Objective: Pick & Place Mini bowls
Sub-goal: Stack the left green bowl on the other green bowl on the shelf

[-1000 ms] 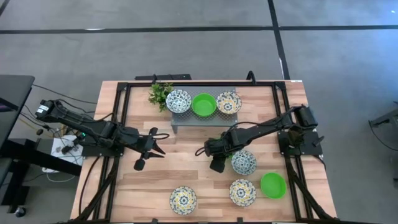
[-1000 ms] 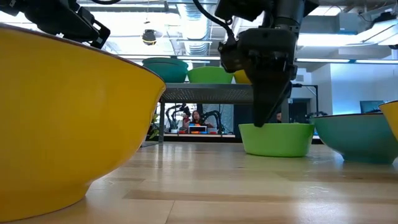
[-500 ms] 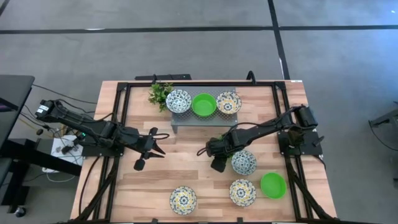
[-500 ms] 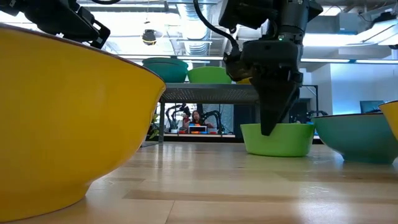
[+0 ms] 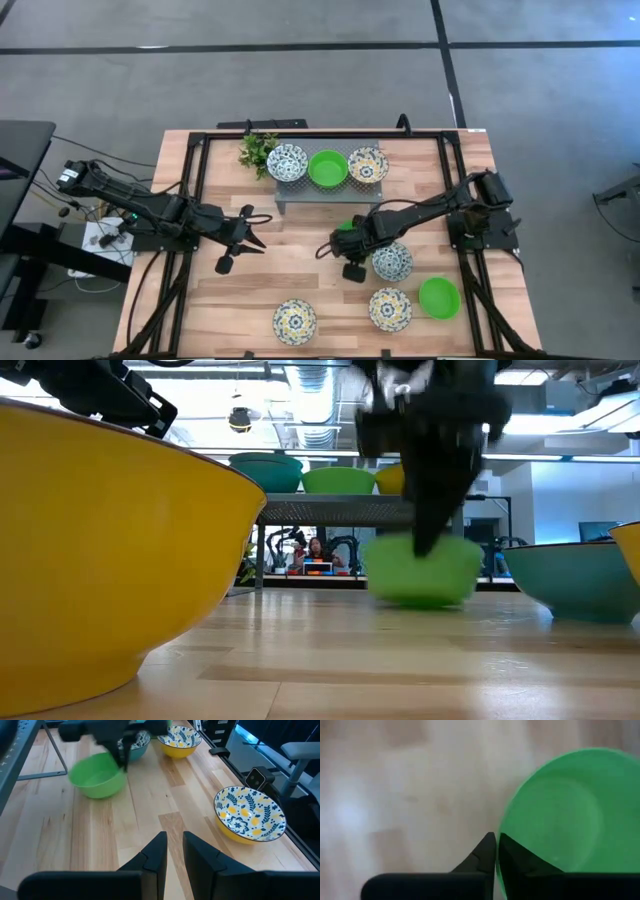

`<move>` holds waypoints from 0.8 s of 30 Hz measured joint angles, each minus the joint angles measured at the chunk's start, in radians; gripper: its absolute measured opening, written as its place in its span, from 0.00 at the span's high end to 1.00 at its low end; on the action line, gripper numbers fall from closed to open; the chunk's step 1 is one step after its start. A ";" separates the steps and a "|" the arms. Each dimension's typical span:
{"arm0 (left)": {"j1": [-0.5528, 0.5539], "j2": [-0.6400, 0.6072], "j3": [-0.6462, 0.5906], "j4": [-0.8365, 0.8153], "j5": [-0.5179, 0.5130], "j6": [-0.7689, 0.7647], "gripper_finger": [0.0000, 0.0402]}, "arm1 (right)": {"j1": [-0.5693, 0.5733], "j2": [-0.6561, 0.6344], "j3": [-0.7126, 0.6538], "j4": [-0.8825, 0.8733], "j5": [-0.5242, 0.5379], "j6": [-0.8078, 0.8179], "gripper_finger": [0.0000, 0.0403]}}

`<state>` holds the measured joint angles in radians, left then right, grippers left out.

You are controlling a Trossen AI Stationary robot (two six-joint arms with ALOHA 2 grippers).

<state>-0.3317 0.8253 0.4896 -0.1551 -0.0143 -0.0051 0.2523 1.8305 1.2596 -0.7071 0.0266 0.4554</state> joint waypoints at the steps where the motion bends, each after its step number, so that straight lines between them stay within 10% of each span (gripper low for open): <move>1: 0.000 0.000 0.000 0.000 0.000 0.000 0.84 | 0.012 0.000 0.027 -0.004 -0.003 -0.016 0.98; 8: 0.000 0.000 0.000 0.000 0.000 0.000 0.84 | 0.085 0.000 0.309 -0.081 0.038 -0.208 0.99; 15: 0.000 0.000 0.000 0.000 0.000 0.000 0.84 | 0.091 0.000 0.573 -0.278 0.390 -0.434 0.99; 24: 0.000 0.000 0.000 0.000 0.000 0.000 0.84 | -0.024 0.003 0.628 -0.352 0.542 -0.615 1.00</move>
<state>-0.3317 0.8253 0.4900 -0.1547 -0.0143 -0.0051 0.2285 1.8337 1.8874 -1.0596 0.5685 -0.1596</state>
